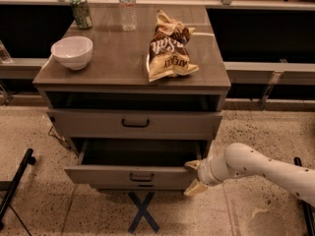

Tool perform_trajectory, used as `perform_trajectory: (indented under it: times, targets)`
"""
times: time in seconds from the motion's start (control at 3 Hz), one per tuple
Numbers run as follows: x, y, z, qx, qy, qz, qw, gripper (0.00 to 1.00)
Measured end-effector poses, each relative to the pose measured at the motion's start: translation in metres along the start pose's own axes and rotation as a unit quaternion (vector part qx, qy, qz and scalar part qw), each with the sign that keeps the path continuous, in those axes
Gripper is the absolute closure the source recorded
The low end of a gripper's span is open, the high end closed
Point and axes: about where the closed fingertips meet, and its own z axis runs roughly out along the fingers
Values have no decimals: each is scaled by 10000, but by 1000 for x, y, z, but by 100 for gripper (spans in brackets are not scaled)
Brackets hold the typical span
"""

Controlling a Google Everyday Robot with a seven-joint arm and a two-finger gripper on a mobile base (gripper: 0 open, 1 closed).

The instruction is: Open middle drawer

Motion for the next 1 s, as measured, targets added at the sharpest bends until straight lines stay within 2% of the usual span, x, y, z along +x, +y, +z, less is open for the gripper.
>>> perform_trajectory:
  times: [0.33, 0.67, 1.0]
  targets:
    - [-7, 6, -4, -47, -68, -72, 9999, 31]
    - [-22, 0, -17, 61, -168, -218, 9996, 29]
    - [-33, -7, -25, 132, -226, -330, 9991, 31]
